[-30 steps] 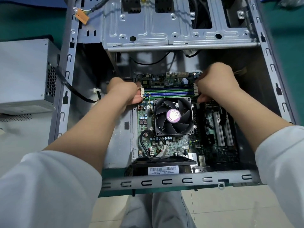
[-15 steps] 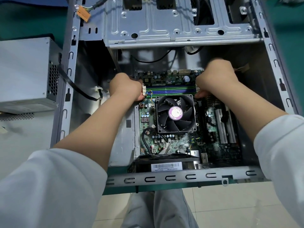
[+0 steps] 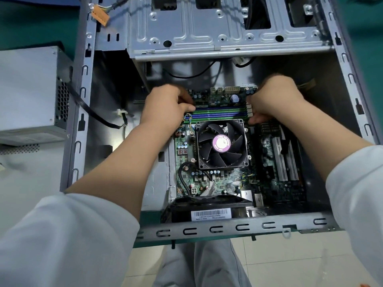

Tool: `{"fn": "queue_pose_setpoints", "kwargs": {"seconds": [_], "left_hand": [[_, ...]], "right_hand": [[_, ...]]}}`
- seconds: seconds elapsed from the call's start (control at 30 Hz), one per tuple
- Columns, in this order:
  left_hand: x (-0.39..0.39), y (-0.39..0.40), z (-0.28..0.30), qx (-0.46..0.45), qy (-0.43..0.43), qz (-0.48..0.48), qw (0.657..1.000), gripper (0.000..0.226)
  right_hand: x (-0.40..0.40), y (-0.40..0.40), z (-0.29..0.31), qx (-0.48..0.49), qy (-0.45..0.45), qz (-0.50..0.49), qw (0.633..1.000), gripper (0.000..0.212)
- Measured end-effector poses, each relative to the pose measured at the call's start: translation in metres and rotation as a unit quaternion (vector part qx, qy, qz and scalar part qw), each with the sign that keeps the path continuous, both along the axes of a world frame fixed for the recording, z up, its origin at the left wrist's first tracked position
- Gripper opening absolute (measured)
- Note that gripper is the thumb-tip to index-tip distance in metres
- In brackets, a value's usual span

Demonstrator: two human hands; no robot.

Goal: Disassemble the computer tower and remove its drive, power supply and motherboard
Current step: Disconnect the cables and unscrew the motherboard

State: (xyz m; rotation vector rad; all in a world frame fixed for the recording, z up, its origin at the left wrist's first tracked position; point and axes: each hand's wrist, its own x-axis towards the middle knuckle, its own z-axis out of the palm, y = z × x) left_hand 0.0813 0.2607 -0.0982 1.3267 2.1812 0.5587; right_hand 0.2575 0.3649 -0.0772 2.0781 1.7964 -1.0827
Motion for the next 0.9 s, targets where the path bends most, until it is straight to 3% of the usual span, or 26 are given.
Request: {"fn": "queue_pose_setpoints", "kwargs": {"seconds": [0.13, 0.43, 0.53, 0.67, 0.77, 0.83, 0.9], "left_hand": [[0.004, 0.000, -0.001, 0.001, 0.020, 0.010, 1.000, 0.010], [0.004, -0.001, 0.001, -0.011, 0.008, 0.012, 1.000, 0.009], [-0.001, -0.002, -0.002, -0.016, -0.075, 0.038, 0.996, 0.008], [-0.005, -0.002, -0.003, -0.030, -0.204, 0.111, 0.972, 0.026], [-0.006, -0.001, -0.003, -0.049, -0.259, 0.161, 0.951, 0.021], [-0.006, -0.001, -0.002, -0.056, -0.310, 0.225, 0.922, 0.006], [-0.005, -0.001, 0.000, -0.070, -0.365, 0.303, 0.877, 0.024]], "right_hand": [[0.003, -0.008, -0.002, 0.082, -0.010, 0.019, 0.996, 0.018], [0.000, -0.009, 0.001, 0.053, -0.023, 0.017, 0.998, 0.025], [0.000, -0.010, 0.002, 0.055, -0.008, 0.013, 0.998, 0.020], [0.001, -0.011, 0.006, 0.071, 0.022, 0.007, 0.997, 0.016], [0.011, -0.012, 0.008, 0.168, 0.024, 0.094, 0.981, 0.015], [0.011, -0.016, 0.012, 0.252, 0.045, 0.167, 0.952, 0.013], [0.007, -0.019, 0.014, 0.274, 0.048, 0.236, 0.931, 0.011]]}}
